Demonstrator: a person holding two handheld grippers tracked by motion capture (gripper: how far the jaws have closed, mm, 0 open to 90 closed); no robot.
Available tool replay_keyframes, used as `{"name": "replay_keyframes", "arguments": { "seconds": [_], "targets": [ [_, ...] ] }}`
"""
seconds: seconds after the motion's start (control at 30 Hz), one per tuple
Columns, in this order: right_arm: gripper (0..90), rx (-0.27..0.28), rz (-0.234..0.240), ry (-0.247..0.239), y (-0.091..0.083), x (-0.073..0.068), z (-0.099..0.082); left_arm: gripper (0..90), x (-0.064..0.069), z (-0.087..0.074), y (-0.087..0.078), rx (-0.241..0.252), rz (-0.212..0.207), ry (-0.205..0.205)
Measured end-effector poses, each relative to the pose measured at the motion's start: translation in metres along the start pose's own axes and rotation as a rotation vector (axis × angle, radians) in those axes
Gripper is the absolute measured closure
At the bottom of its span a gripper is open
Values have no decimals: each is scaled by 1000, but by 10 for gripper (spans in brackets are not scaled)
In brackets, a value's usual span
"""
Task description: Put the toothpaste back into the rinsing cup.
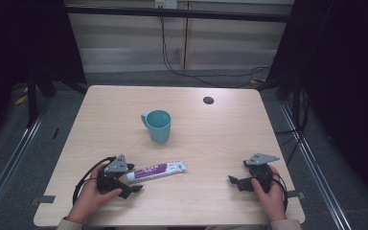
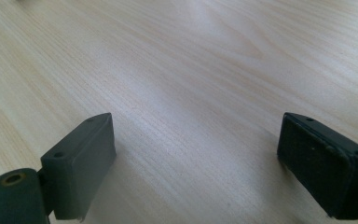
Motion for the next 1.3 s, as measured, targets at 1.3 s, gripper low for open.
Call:
{"name": "replay_keyframes", "arguments": {
  "seconds": [1.3],
  "targets": [
    [105, 0, 0, 1, 0, 0, 0, 155, -3, 59, 8, -320, -27, -37]
  ]
}}
Point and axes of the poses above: each handheld gripper's, and its own axes: y roughly forward along the jaws, z roughly out of its top, x roughly to its right, the point moved 4 cm from there along y, roughly forward along the jaws, and after that the axes turned 1 degree about z, right-handed, at the moved point
